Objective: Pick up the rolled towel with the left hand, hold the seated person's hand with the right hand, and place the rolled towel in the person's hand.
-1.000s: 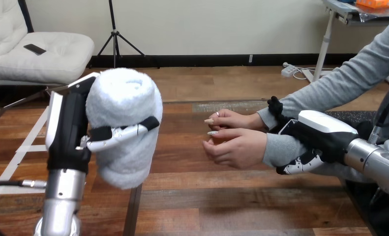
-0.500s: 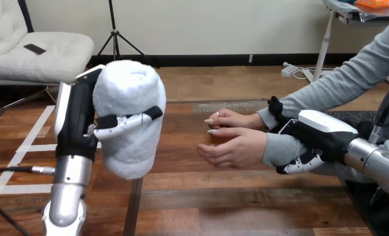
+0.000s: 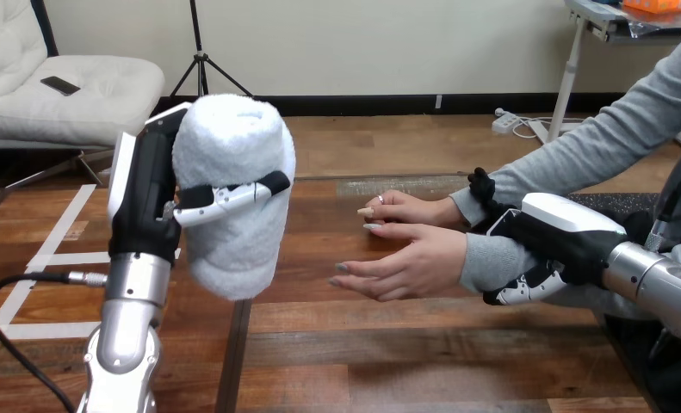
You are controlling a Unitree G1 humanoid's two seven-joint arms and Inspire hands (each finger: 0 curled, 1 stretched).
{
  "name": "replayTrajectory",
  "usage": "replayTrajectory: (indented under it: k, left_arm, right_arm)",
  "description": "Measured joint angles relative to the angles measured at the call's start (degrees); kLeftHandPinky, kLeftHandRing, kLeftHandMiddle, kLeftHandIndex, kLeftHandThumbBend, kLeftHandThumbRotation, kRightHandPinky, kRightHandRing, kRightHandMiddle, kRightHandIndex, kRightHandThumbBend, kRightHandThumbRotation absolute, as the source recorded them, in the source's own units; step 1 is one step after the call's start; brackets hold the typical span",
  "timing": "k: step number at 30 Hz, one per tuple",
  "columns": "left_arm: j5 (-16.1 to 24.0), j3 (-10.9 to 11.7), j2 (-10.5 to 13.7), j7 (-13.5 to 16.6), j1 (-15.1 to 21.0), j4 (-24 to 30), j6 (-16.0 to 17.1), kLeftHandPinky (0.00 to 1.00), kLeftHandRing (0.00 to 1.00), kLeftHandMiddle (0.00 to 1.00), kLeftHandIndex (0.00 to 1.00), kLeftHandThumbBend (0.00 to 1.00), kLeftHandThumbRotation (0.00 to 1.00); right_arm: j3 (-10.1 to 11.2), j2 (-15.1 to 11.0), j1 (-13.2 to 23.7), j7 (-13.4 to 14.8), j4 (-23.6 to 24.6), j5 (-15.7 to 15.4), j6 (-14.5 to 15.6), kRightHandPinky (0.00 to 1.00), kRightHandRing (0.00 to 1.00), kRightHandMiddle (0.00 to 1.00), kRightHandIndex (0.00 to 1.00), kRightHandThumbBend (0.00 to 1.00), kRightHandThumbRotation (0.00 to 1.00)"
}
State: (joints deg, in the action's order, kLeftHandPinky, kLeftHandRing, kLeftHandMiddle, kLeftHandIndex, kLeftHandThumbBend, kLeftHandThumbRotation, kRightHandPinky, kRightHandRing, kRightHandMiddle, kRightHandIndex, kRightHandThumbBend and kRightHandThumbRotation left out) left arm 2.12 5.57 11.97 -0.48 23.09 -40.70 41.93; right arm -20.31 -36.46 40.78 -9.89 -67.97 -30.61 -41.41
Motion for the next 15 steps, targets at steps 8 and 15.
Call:
replayTrajectory:
  k: [8, 15]
  left_arm:
    - [0.0, 0.0, 0.0, 0.0, 2.2, -3.3, 2.0, 0.32, 0.36, 0.39, 0.41, 0.61, 0.00]
    - [-0.4, 0.0, 0.0, -0.3, 4.0, -5.4, 3.7, 0.31, 0.35, 0.39, 0.41, 0.61, 0.00]
  right_arm:
    - [0.1, 0.0, 0.0, 0.0, 0.0, 0.1, -0.2, 0.20, 0.25, 0.31, 0.32, 0.45, 0.00]
    - [0.1, 0.0, 0.0, 0.0, 0.1, 0.2, -0.2, 0.21, 0.25, 0.31, 0.33, 0.45, 0.00]
